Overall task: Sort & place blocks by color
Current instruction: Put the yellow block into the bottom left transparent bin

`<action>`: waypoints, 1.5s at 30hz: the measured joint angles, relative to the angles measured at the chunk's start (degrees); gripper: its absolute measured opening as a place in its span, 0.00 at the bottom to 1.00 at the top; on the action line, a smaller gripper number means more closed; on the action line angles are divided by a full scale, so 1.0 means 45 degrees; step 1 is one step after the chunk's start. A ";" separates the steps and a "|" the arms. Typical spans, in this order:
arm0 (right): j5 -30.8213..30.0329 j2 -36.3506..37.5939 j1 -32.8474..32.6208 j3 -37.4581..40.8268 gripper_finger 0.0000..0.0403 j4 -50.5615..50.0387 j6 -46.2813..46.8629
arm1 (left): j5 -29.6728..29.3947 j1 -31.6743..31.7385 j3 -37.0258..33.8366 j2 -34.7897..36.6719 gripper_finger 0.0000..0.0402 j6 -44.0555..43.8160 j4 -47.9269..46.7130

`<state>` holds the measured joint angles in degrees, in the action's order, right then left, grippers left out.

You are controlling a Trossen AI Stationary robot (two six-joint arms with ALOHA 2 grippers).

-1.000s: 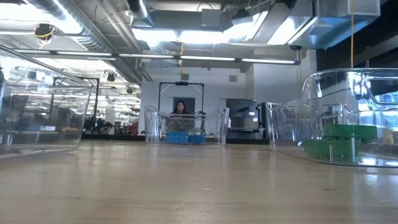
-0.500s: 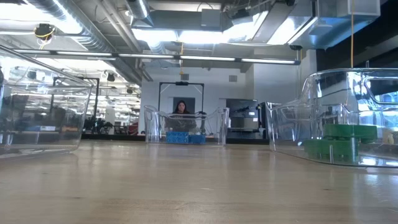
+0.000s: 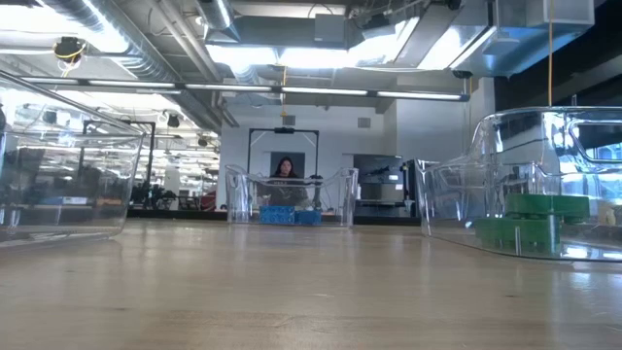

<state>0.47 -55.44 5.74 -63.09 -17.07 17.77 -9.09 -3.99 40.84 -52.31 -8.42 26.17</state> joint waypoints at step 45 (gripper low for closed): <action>0.1583 0.4093 -0.0010 0.5295 0.00 0.5037 0.0331 | -0.0792 0.0001 0.0000 -0.0005 0.31 -0.0006 0.0001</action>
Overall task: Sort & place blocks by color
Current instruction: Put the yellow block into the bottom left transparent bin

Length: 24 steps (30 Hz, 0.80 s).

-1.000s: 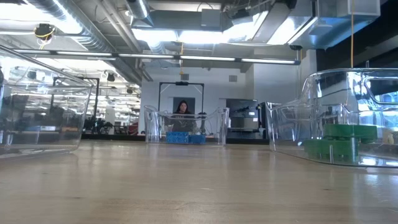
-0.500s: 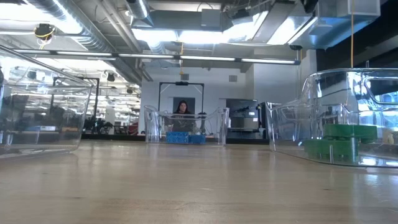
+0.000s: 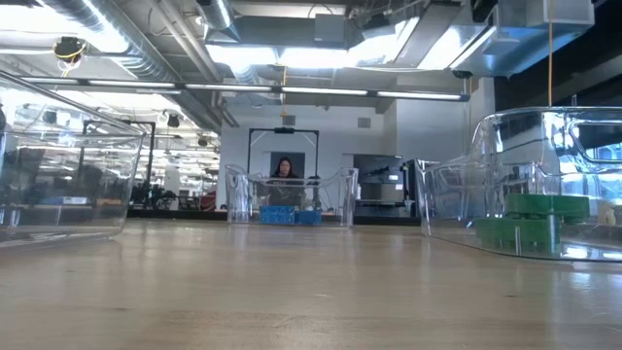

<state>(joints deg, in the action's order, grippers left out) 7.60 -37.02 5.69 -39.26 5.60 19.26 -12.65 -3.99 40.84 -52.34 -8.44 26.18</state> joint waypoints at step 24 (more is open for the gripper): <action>-0.0083 0.0007 0.0019 -0.0001 0.00 -0.0286 0.0298 | 0.1759 -0.7437 0.3104 -0.3372 0.31 -0.5085 -1.7225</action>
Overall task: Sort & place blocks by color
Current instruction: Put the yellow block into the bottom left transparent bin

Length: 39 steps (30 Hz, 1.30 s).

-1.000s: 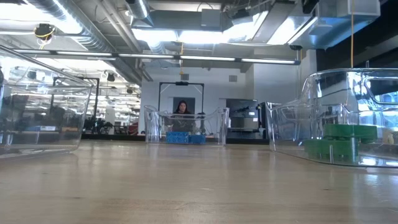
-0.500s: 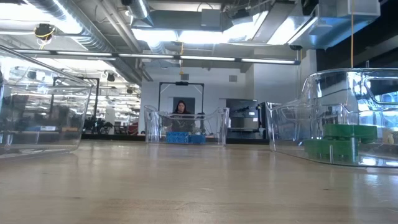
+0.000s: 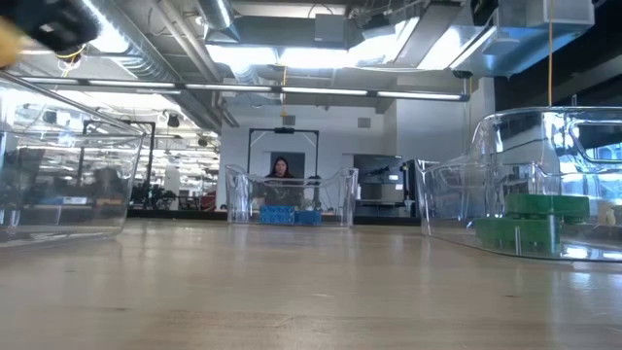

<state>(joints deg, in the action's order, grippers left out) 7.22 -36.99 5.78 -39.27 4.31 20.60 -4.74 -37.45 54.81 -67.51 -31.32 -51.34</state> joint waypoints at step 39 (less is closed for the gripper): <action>-0.0029 0.0004 0.0036 -0.0010 0.00 -0.0374 0.0081 | 0.2131 0.1240 0.1572 -0.2859 0.59 0.2871 -0.0951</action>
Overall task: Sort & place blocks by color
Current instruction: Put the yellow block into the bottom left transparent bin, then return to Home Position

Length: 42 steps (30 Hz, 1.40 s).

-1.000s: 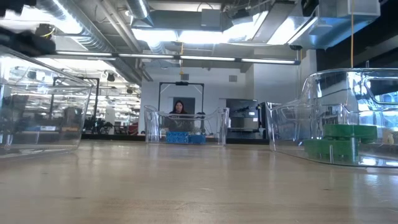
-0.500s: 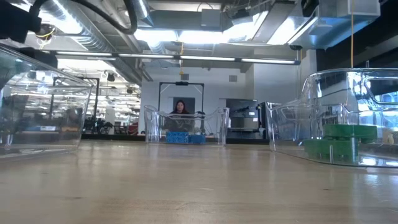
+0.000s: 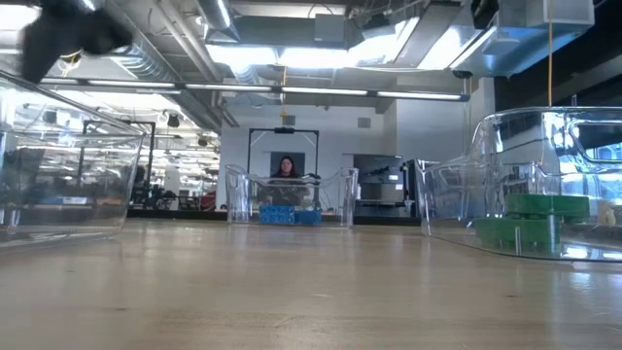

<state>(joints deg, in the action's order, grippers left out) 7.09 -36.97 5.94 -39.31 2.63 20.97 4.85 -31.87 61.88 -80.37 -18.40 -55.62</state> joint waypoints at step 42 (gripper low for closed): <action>0.1122 -0.0001 -0.0006 0.0000 0.00 -0.0135 -0.0260 | -0.1295 0.7642 -0.4856 0.7923 0.00 0.2033 1.4061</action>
<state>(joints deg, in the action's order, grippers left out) 12.14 -36.98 5.91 -39.31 2.03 19.80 -0.97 2.51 40.03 -44.72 -9.25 7.66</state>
